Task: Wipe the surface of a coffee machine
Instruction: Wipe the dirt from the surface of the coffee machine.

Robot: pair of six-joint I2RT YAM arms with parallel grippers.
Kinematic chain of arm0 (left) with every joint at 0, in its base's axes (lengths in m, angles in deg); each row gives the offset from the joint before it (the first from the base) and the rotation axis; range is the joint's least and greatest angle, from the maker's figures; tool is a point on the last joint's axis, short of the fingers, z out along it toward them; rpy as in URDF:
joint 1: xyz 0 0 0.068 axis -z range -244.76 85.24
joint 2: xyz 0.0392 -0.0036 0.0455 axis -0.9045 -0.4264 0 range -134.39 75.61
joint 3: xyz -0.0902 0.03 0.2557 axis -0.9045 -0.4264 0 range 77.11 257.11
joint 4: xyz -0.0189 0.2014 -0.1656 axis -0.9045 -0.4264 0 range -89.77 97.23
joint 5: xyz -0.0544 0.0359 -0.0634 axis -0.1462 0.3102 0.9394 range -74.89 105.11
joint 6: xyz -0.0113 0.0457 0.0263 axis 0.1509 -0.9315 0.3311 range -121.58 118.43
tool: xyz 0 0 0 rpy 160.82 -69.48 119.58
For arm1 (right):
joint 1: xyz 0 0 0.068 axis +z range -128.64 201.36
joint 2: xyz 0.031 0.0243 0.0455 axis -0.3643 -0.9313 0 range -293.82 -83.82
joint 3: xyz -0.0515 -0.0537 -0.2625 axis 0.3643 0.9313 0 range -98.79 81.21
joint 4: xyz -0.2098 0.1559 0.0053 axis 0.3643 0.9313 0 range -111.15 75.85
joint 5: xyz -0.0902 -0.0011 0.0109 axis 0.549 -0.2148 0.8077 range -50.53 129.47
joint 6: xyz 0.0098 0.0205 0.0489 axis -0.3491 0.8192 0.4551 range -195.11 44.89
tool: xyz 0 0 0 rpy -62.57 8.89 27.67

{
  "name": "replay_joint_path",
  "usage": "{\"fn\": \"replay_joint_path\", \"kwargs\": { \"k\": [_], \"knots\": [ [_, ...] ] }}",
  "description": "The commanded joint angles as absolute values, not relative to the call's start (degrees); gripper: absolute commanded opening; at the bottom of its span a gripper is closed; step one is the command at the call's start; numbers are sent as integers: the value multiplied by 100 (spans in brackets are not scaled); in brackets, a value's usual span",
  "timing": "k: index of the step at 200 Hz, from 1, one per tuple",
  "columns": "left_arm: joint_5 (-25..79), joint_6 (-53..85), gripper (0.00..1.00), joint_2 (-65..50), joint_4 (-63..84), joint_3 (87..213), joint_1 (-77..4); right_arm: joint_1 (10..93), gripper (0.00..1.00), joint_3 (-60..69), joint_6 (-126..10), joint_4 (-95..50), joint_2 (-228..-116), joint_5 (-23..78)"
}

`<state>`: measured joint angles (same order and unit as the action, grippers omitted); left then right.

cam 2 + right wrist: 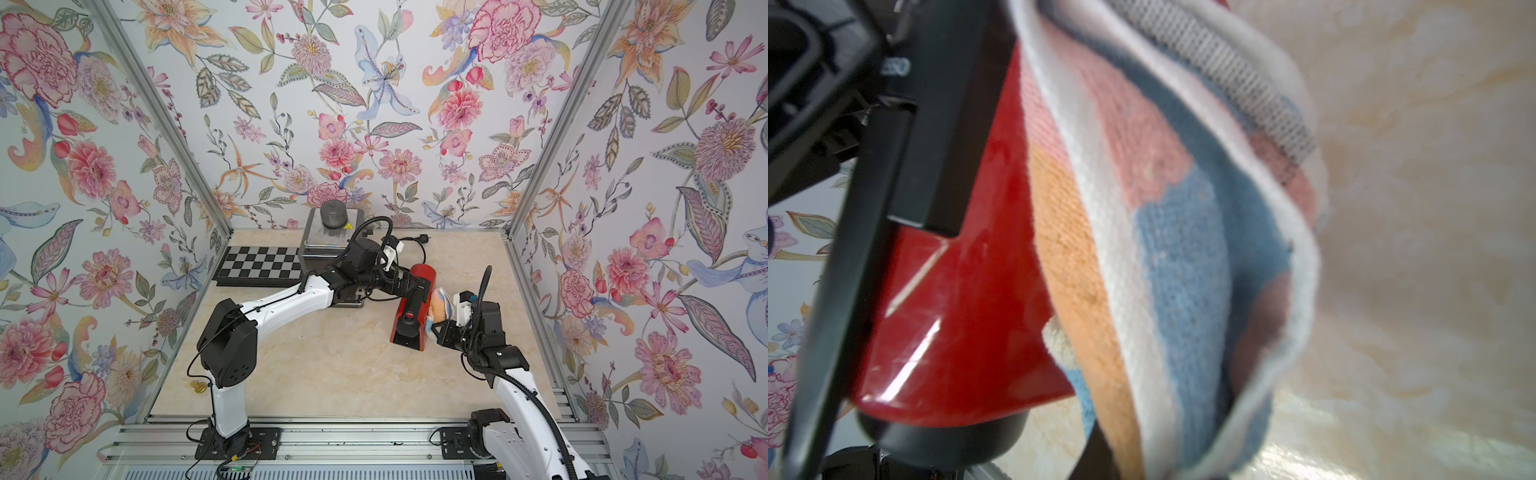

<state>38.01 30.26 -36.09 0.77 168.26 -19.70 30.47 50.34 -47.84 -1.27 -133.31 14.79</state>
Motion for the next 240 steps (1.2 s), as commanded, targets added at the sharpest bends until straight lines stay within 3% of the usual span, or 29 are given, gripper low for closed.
{"fn": "replay_joint_path", "kwargs": {
  "k": [1, 46, 92, 127, 205, 240],
  "knots": [
    [3421, 2710, 99, -3744, -447, 16939, -1826, 2952, 0, 5457, -4855, -525, -13710, 1398],
    [3530, 2730, 99, -3728, -449, 16914, -1713, 2576, 0, 5705, -4917, -1192, -14320, 1018],
    [3607, 2857, 99, -3709, -307, 16791, -1686, 2773, 0, 5109, -4541, -744, -13176, 373],
    [3634, 2918, 99, -3724, -240, 16762, -1686, 2984, 0, 4887, -4329, -639, -12968, 162],
    [3905, 3192, 99, -3757, 147, 16588, -1686, 2989, 0, 5449, -4634, -1503, -14255, 631],
    [3960, 3248, 99, -3742, 226, 16485, -1680, 2623, 0, 5380, -4883, -1753, -14862, 677]
  ]
}}
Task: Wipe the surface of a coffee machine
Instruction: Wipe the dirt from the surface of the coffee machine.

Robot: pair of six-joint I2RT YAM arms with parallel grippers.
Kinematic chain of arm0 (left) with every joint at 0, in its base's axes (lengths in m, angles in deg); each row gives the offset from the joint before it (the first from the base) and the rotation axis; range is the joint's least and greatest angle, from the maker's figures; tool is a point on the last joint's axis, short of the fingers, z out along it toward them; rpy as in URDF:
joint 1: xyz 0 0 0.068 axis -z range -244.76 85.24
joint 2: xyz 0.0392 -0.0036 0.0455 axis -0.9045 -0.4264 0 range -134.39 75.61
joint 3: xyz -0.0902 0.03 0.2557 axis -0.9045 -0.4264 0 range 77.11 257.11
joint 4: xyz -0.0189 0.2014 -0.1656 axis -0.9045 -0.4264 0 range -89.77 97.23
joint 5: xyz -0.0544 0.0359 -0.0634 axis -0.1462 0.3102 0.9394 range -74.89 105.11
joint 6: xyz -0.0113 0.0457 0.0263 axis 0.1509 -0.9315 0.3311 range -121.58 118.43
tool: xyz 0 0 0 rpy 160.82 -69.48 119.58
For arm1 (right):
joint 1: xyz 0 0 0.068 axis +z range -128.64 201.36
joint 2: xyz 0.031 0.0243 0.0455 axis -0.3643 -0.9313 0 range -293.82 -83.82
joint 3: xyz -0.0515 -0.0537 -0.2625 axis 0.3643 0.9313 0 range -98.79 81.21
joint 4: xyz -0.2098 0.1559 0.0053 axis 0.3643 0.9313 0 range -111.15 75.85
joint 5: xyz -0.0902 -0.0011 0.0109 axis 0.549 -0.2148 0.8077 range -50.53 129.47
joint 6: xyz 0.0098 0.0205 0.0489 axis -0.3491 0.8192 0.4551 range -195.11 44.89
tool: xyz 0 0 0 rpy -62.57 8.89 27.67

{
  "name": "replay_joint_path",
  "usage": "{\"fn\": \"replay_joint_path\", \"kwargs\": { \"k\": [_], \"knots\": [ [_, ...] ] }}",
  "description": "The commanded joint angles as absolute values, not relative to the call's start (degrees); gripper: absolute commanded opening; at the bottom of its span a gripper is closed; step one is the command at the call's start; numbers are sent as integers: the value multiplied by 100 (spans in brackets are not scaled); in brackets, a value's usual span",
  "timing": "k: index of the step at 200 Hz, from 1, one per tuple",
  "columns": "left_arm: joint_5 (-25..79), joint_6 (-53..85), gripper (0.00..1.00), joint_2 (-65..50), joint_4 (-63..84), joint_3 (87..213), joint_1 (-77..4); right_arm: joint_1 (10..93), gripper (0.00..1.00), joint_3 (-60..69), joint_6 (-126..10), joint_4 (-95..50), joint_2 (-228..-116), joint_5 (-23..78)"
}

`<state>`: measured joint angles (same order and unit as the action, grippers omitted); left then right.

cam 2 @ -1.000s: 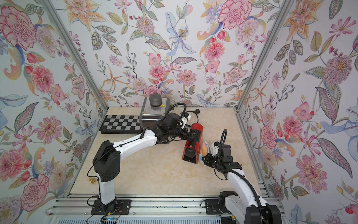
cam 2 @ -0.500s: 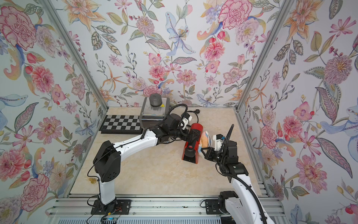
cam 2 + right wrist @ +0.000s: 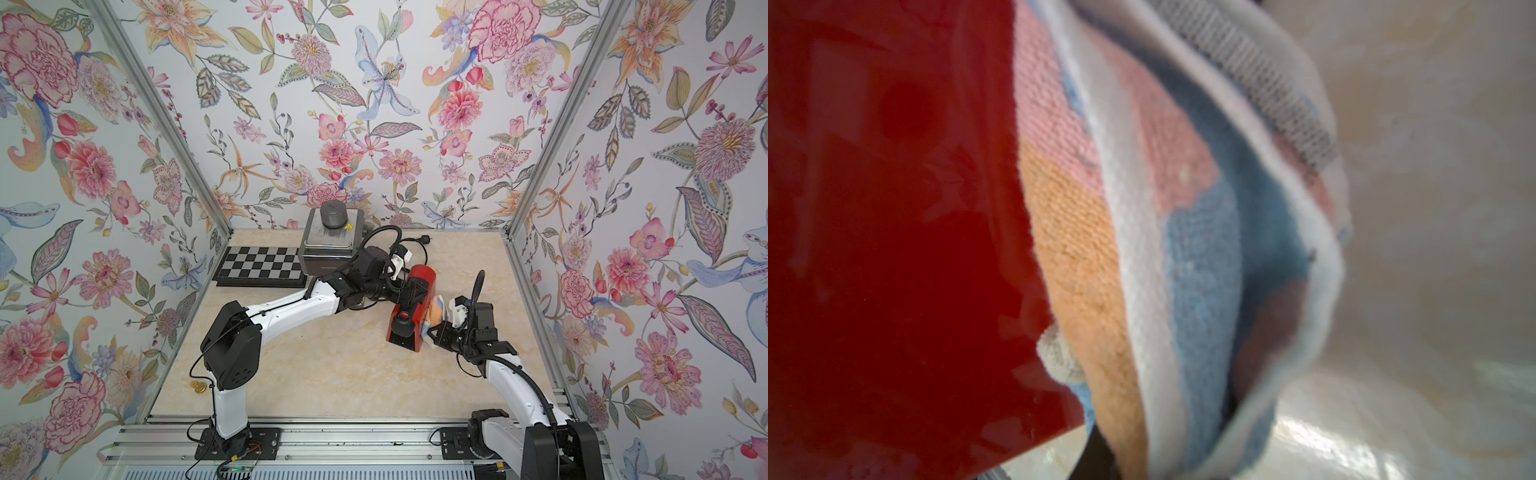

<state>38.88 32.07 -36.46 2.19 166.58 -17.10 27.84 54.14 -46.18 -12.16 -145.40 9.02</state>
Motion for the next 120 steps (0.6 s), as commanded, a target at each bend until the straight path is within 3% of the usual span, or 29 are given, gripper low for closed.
{"fn": "replay_joint_path", "kwargs": {
  "k": [1, 77, 120],
  "knots": [
    [3962, 3246, 99, -3737, 228, 16479, -1678, 2604, 0, 5370, -4883, -1763, -14878, 669],
    [3932, 3283, 99, -3621, 298, 16291, -1673, 2412, 0, 4105, -4900, -1684, -14654, 187],
    [4029, 3314, 99, -3672, 353, 16315, -1677, 2486, 0, 4161, -5197, -1750, -15477, 527]
  ]
}}
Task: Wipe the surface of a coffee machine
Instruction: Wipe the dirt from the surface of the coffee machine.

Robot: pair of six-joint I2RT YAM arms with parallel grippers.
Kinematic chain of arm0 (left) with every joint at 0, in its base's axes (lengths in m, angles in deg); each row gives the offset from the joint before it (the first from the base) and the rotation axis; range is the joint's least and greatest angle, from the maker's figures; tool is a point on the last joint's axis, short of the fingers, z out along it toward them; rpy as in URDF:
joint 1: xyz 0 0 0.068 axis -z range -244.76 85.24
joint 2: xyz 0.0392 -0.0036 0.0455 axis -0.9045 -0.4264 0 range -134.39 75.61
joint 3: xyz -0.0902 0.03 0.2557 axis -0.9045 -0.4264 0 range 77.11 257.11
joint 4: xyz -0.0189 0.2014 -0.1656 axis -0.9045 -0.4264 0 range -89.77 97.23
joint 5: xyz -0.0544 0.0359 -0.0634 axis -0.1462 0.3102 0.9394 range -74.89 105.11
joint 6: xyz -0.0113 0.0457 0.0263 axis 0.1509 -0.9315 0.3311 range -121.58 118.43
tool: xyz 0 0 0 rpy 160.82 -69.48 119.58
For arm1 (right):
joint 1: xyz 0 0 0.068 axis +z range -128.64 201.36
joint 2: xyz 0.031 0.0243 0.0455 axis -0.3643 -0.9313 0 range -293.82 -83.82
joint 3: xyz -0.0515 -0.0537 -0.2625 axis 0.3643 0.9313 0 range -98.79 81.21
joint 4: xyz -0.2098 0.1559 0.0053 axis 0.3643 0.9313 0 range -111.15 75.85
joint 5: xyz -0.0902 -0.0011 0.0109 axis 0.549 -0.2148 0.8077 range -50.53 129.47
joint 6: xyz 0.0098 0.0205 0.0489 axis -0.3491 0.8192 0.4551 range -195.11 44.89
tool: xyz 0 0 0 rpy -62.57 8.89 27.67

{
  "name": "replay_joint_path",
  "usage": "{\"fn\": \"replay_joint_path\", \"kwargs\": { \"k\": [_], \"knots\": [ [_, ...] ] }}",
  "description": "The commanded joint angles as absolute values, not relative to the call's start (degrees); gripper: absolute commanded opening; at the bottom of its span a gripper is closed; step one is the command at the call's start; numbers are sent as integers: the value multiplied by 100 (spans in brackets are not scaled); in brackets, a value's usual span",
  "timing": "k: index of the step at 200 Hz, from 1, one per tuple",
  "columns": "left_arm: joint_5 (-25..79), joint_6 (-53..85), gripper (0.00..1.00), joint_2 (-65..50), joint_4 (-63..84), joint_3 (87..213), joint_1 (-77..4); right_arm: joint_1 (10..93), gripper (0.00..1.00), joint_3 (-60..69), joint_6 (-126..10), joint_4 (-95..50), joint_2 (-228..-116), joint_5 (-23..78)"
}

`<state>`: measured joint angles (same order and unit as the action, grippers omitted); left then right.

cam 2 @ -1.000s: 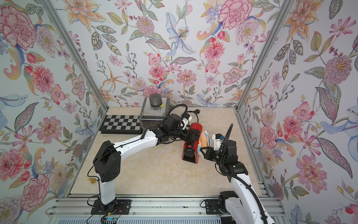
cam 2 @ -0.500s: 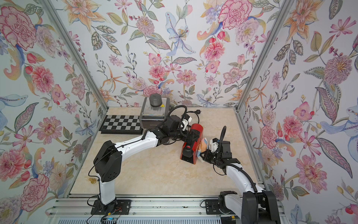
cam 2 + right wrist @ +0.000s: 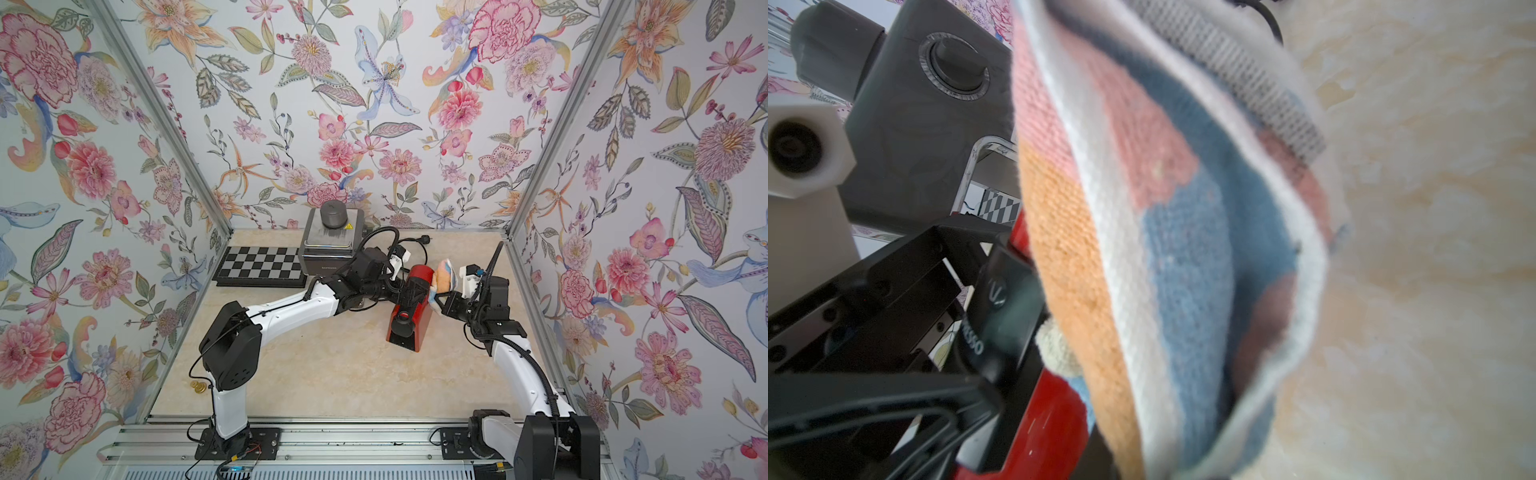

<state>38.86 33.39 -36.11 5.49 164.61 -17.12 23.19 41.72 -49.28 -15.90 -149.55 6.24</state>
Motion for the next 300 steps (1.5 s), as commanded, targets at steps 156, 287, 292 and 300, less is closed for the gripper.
{"fn": "replay_joint_path", "kwargs": {
  "k": [156, 287, 292, 300],
  "knots": [
    [4096, 3240, 99, -3557, 310, 16271, -1677, 2619, 0, 3752, -5385, -2277, -16536, 612],
    [4395, 3669, 99, -3462, 1103, 15877, -1729, 3610, 0, 4499, -4682, -764, -13181, 771],
    [4434, 3733, 99, -3452, 1192, 15828, -1746, 3679, 0, 4585, -4613, -751, -13082, 793],
    [4479, 3809, 99, -3447, 1310, 15764, -1765, 3769, 0, 4733, -4509, -752, -12929, 824]
  ]
}}
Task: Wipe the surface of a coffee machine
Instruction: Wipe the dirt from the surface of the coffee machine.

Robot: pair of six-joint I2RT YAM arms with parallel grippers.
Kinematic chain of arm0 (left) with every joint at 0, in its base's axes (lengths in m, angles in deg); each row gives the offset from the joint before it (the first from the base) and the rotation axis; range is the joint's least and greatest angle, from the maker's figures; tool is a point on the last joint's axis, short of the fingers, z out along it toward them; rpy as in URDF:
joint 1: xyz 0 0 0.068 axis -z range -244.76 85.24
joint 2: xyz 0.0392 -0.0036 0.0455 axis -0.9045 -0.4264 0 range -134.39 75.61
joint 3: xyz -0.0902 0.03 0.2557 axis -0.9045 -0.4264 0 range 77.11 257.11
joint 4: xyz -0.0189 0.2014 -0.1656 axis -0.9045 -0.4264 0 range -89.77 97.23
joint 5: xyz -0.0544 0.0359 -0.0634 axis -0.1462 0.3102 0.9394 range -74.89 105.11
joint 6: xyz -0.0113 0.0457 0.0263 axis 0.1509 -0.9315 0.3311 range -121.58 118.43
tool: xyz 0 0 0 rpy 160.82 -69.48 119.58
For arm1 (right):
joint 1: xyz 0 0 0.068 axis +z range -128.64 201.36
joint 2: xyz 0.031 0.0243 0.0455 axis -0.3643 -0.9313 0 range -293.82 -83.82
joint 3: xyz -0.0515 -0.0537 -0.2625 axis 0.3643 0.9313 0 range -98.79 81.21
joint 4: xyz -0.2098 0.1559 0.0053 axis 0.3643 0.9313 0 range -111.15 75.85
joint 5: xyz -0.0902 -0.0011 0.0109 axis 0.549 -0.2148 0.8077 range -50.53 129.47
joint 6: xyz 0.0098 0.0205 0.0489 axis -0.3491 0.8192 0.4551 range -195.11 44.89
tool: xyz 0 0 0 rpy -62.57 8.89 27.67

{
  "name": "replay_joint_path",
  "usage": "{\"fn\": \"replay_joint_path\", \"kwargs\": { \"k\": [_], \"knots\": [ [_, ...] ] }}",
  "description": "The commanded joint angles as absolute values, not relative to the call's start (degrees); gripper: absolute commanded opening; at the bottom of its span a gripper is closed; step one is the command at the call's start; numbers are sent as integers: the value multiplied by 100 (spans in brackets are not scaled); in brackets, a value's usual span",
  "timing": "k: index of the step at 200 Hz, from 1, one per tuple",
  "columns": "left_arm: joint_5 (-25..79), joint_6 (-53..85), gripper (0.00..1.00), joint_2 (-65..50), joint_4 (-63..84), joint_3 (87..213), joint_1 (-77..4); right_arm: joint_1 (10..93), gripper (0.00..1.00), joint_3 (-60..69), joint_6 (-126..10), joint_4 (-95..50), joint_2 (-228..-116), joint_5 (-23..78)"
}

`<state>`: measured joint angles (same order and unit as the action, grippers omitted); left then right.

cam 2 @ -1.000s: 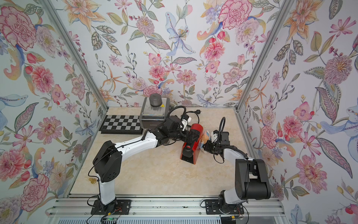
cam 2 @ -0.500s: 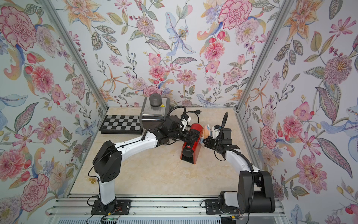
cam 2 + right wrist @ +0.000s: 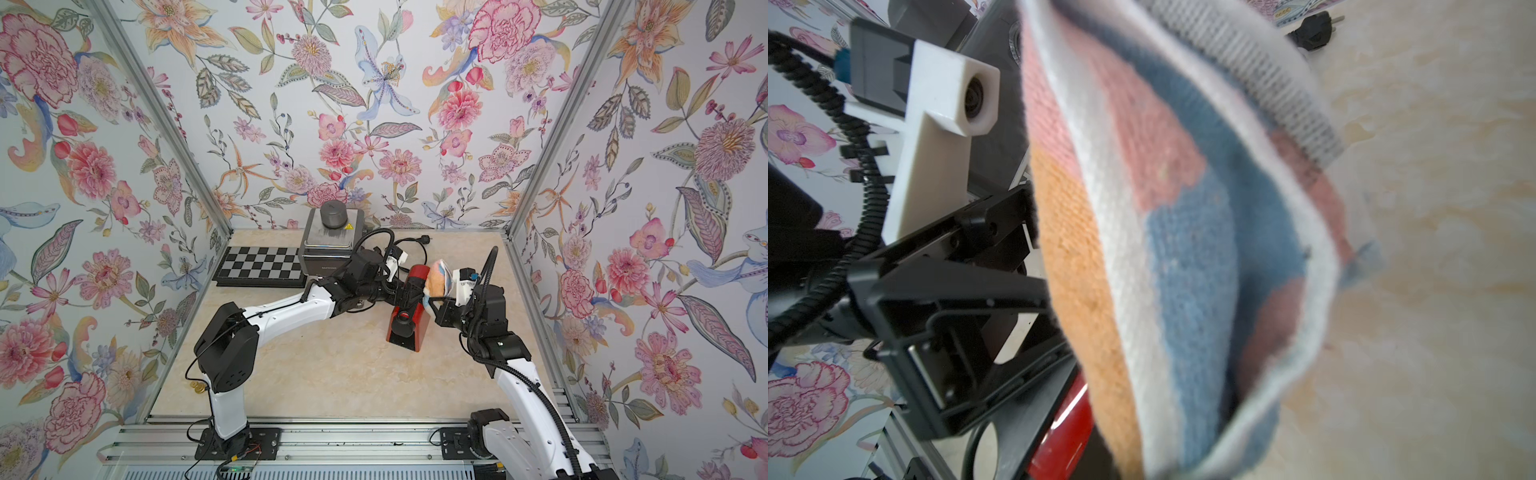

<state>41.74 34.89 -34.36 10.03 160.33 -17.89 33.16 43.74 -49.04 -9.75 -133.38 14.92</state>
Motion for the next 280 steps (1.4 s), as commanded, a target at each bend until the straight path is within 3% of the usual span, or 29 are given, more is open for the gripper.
{"fn": "replay_joint_path", "kwargs": {
  "k": [1, 62, 163, 210, 259, 280],
  "knots": [
    [4485, 3817, 99, -3445, 1324, 15763, -1765, 3779, 0, 4753, -4498, -748, -12910, 830],
    [4705, 4085, 99, -3425, 1754, 15591, -1823, 4591, 0, 6039, -3604, -726, -12194, 1349],
    [4827, 4201, 99, -3374, 1962, 15430, -1818, 4665, 0, 6588, -3299, -1210, -13217, 2651],
    [4729, 4166, 99, -3262, 2004, 15192, -1818, 4672, 0, 6097, -3297, -1884, -13977, 2332],
    [5273, 4168, 99, -3115, 2434, 15141, -1827, 5539, 0, 5889, -3070, -945, -13242, 2573],
    [5072, 3810, 99, -3036, 1890, 15449, -1859, 6230, 0, 6020, -2734, -325, -12707, 2910]
  ]
}}
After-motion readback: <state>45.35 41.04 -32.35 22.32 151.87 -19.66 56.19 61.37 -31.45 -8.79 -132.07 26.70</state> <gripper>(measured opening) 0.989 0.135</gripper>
